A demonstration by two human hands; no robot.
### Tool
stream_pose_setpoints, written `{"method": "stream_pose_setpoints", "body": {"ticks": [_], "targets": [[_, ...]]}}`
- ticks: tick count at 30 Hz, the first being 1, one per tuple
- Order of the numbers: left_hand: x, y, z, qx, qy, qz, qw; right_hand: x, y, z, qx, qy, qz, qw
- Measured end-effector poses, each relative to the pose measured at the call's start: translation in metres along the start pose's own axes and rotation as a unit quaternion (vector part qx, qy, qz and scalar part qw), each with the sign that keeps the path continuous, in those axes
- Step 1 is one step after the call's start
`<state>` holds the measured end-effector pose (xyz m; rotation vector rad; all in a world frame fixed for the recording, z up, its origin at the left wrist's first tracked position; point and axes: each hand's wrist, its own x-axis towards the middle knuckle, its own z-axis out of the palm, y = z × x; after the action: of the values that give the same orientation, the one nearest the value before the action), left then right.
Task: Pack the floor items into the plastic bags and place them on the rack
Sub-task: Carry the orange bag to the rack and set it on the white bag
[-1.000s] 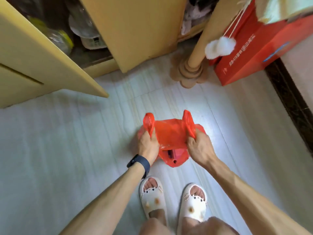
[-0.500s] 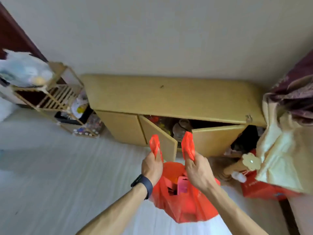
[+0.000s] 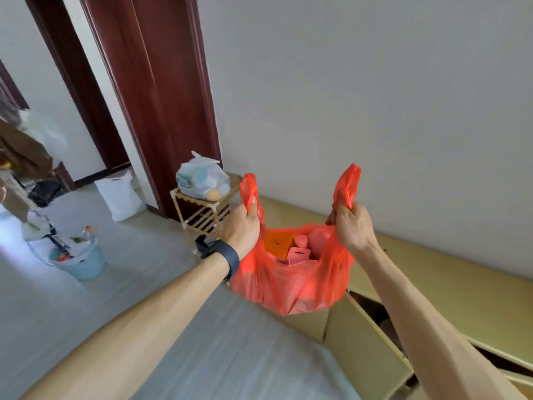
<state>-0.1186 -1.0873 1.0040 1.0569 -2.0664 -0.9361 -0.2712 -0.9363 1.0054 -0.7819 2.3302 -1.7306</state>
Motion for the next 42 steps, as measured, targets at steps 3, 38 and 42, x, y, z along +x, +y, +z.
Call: {"method": "stream_pose_setpoints", "body": {"ticks": [3, 38, 42], "targets": [[0.06, -0.011, -0.043, -0.02, 0.014, 0.004, 1.0, 0.034, -0.023, 0.054, 0.07, 0.012, 0.034, 0.997], [0.681, -0.115, -0.029, -0.247, -0.038, -0.103, 0.963, 0.481, -0.11, 0.433, 0.069, 0.129, 0.028, 0.989], [0.759, -0.115, -0.027, -0.243, -0.085, -0.073, 0.964, 0.533, -0.126, 0.467, 0.099, 0.202, 0.049, 0.973]]}}
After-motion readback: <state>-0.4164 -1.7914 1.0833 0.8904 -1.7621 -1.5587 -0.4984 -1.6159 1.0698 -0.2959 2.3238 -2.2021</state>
